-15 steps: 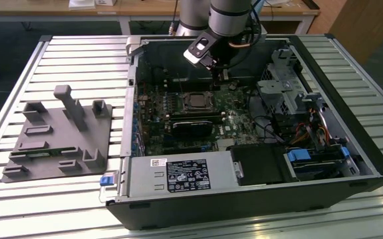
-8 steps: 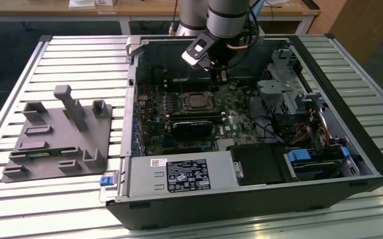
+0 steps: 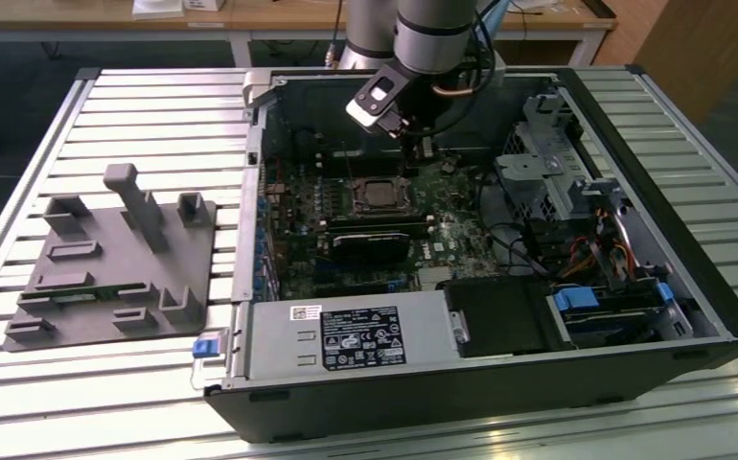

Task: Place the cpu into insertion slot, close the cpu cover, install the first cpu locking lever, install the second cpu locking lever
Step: 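Close the cpu cover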

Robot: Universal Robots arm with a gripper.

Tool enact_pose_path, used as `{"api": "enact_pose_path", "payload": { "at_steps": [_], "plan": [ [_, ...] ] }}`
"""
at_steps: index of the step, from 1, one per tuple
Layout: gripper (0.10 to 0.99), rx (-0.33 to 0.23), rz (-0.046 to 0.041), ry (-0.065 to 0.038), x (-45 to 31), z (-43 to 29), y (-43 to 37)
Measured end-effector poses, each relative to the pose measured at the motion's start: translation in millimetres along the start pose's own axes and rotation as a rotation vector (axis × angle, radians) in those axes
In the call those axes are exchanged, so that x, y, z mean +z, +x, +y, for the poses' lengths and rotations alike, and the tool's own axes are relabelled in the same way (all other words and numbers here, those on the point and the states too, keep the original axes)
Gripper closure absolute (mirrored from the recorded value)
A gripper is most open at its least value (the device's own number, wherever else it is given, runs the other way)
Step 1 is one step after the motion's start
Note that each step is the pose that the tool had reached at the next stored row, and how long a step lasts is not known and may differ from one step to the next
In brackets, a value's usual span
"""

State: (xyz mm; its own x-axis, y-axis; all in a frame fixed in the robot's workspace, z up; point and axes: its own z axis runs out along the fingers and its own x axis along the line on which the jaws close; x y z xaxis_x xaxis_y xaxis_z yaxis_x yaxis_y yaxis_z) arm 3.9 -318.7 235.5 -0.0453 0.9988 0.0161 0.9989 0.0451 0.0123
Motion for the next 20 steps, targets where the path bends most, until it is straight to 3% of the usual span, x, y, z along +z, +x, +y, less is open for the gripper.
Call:
{"api": "enact_pose_path", "payload": {
  "at_steps": [13, 20],
  "plan": [
    [0.980, 0.000, 0.0000, 0.000, 0.1, -4.7, 0.2],
    [0.980, 0.000, 0.0001, 0.000, 1.5, -14.4, 0.6]
  ]
}}
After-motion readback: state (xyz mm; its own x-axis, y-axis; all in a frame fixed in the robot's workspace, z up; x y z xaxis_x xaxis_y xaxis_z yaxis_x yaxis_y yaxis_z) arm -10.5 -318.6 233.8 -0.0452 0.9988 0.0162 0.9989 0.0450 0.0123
